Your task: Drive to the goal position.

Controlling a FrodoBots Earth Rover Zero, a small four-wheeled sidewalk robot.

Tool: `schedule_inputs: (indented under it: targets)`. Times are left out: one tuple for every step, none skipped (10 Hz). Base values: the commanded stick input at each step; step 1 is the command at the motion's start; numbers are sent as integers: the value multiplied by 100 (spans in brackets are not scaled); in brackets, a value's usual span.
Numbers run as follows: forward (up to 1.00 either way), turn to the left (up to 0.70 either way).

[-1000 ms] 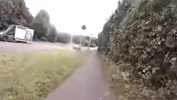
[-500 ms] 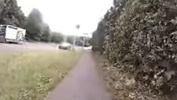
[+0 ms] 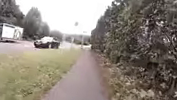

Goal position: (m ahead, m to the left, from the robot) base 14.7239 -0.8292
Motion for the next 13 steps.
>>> schedule_inputs:
  targets:
    - [100,0]
    - [100,0]
    - [100,0]
    - [100,0]
    - [100,0]
    - [100,0]
    - [100,0]
    - [100,0]
    - [100,0]
    - [100,0]
    - [100,0]
    - [100,0]
    - [100,0]
